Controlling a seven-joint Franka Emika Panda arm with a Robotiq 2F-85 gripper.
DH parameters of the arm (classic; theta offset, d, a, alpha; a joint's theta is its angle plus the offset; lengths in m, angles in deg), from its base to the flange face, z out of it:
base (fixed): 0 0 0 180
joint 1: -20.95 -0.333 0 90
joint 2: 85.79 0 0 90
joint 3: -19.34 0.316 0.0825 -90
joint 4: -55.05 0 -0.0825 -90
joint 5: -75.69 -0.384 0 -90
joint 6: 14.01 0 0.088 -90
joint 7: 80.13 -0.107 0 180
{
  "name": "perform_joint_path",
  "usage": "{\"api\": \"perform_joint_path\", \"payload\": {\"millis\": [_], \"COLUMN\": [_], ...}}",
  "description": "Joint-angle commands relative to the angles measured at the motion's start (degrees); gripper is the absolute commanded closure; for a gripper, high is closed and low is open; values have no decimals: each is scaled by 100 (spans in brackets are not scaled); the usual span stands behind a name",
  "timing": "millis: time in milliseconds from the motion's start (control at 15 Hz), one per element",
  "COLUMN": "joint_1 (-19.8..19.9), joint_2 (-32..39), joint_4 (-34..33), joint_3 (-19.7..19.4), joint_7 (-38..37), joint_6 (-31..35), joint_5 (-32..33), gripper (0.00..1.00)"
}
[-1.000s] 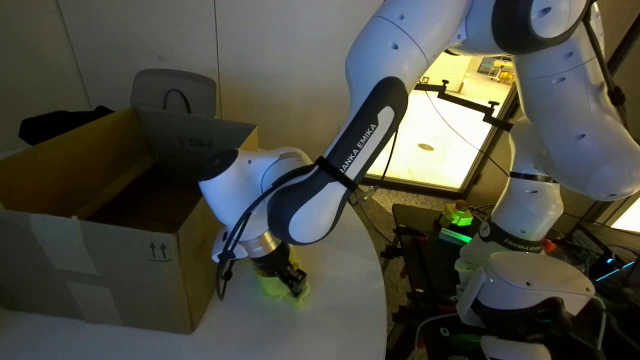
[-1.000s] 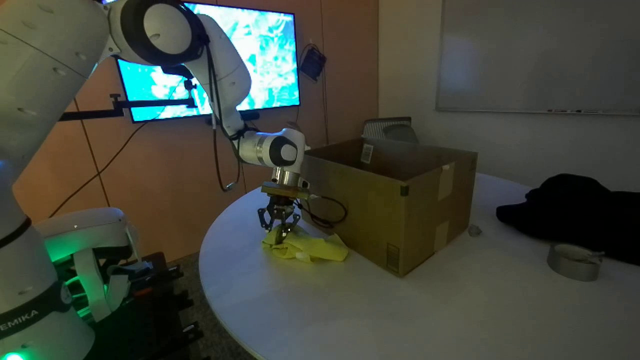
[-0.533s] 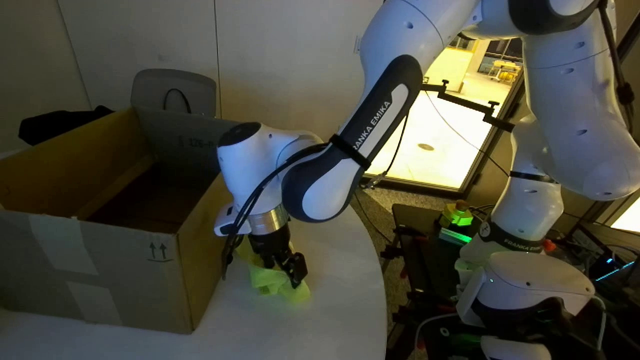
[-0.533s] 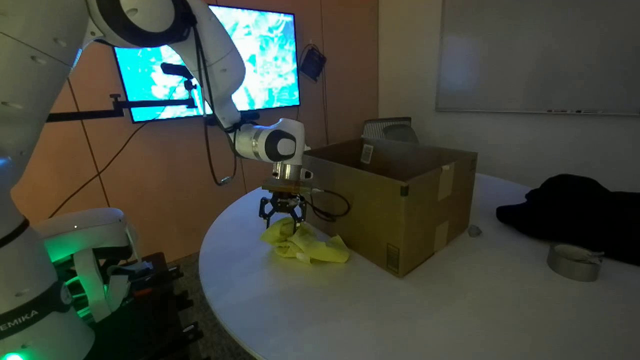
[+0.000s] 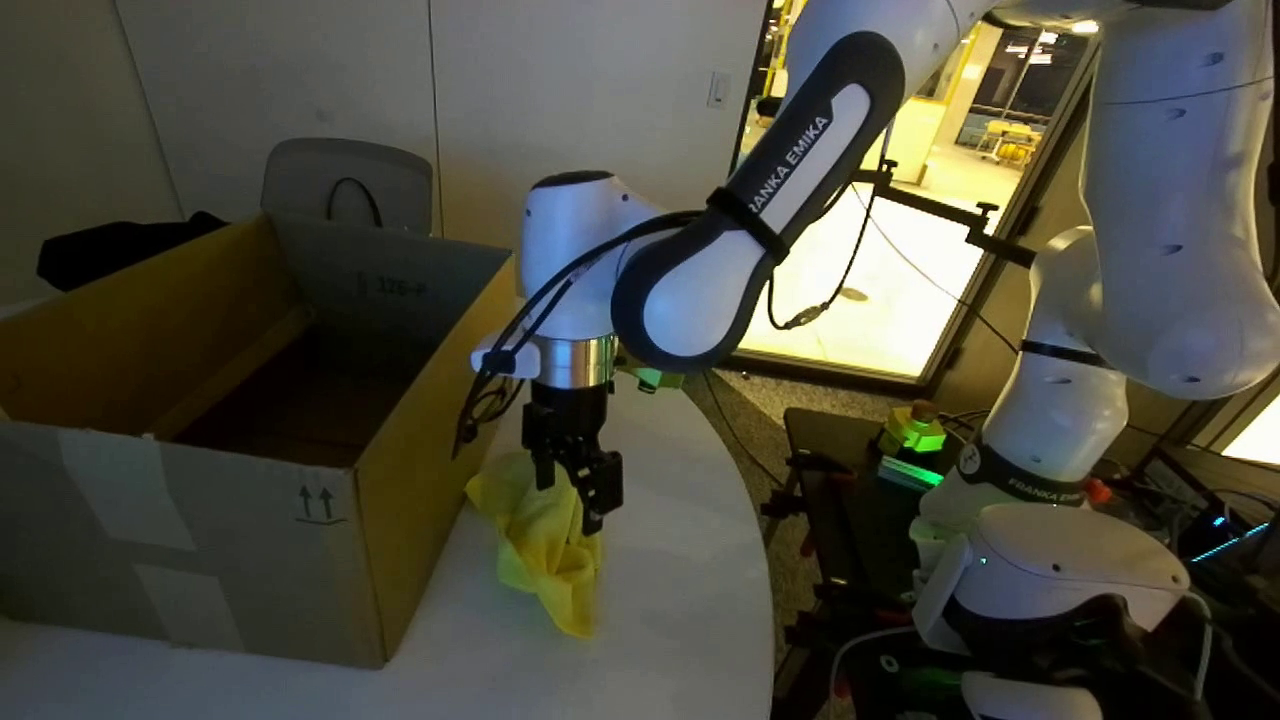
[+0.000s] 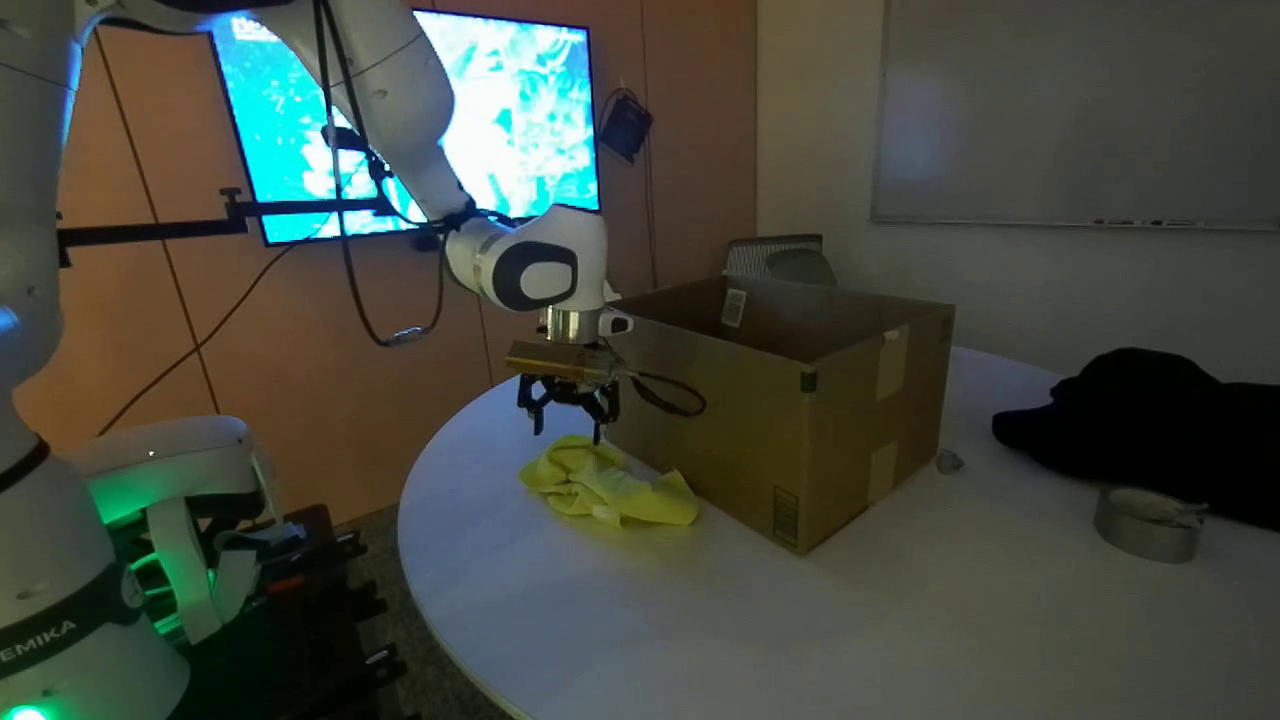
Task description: Put the marker on the towel then fold it and put it inside the box
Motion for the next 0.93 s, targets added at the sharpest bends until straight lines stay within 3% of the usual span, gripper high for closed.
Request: {"api": "perform_joint_path", "payload": {"millis": [0,67,333,467,733,867], "joint_1": [36,-21,144,5,-15,-96], "joint_2": [-187,-123,237,406,644,675], "joint_4": [239,216,-17,-86,-111,-98], "joint_3": [-80,-159,-30,-140,-128,-228], "joint_7": [-514,-729,-392,-814,-717,-1071], "joint_6": [293,382,322,470,801,878], "joint_5": [-574,-573,-674,-591,-250,-190], "gripper": [0,0,0,0,0,0]}}
